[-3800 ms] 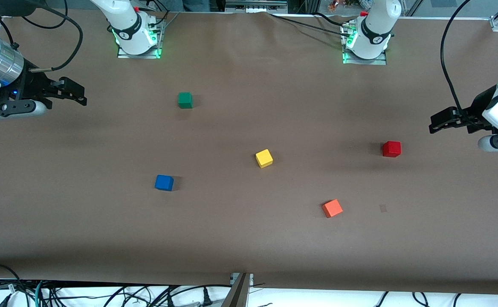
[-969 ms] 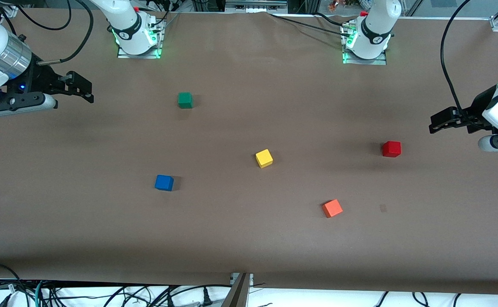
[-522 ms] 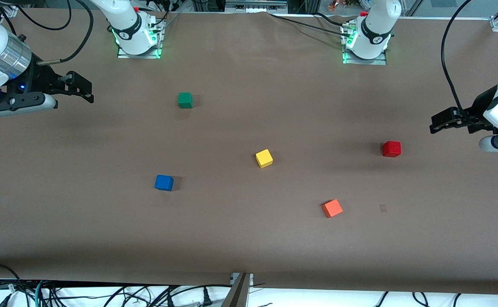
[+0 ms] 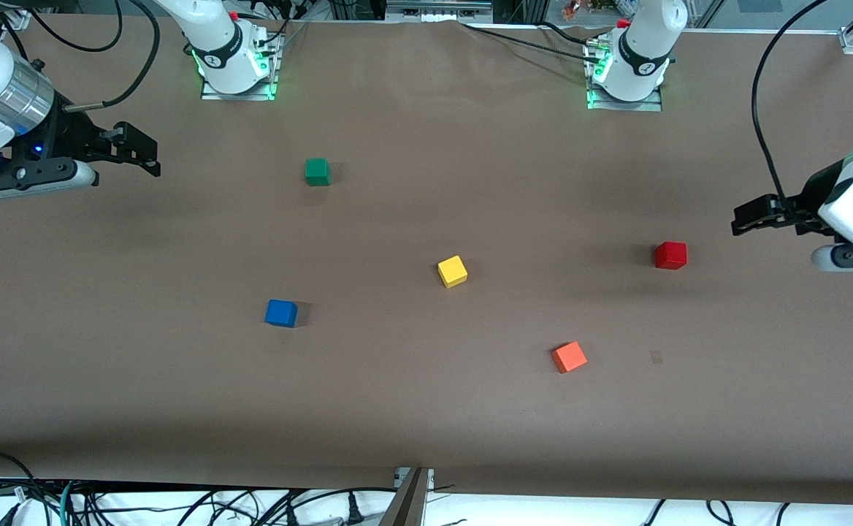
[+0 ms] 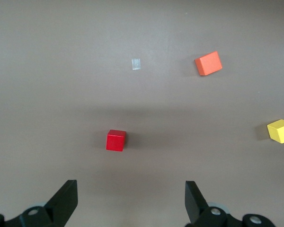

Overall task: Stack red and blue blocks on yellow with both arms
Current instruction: 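Reach the left gripper down to the red block and grasp it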

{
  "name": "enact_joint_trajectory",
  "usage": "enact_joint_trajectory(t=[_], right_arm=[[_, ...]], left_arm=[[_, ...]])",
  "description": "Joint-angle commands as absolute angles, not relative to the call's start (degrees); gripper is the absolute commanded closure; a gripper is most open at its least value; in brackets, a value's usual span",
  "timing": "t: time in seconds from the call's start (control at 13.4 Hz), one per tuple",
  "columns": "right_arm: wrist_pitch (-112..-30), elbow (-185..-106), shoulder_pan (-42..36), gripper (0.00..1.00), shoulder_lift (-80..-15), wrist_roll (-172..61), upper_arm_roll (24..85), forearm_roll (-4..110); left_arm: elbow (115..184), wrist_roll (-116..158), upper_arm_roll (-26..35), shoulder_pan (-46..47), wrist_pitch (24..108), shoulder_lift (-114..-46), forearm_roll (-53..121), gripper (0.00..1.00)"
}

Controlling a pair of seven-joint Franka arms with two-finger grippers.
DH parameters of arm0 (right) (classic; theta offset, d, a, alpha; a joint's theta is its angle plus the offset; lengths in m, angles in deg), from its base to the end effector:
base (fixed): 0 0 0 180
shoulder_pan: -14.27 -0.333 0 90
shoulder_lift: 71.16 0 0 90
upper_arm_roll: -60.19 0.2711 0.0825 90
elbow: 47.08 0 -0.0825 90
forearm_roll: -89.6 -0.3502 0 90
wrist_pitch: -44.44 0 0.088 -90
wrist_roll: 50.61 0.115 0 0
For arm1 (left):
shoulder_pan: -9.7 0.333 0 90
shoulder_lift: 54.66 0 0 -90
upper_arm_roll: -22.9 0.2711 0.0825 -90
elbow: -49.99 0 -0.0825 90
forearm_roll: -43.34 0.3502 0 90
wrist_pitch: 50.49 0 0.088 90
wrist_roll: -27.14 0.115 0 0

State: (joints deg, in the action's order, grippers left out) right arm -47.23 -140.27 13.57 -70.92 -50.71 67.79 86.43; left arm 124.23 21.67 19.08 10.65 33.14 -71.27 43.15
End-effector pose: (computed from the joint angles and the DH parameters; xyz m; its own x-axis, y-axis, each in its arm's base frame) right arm 0.5162 0.0815 0.5477 0.9890 0.1444 -0.0306 0.1426 -0.9882 -0.0558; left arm 0.5802 -0.0243 0.5217 0.9909 0.0457 -0.1266 0.0474 -0.9988 0.0103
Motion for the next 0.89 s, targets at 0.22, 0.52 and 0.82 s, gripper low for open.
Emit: enact_joint_trajectory(t=[0.22,0.52,0.82], right_arm=[[-46.62,-139.54,13.57,0.00,-70.81,-50.78,67.66,86.52],[-46.62,-139.54,13.57,0.00,-70.81,-50.70,67.66,86.52],[-46.44,-139.54,13.57,0.00,-70.81,-50.78,67.57,86.52]], left_arm=[[129.77,22.40,19.03,10.22,39.22,-78.65,44.31,0.00],[141.99,26.33,19.03,12.15,52.05,-77.77,44.13,0.00],[155.25,29.51,18.94,15.76,63.22,-75.32,43.87,0.00]])
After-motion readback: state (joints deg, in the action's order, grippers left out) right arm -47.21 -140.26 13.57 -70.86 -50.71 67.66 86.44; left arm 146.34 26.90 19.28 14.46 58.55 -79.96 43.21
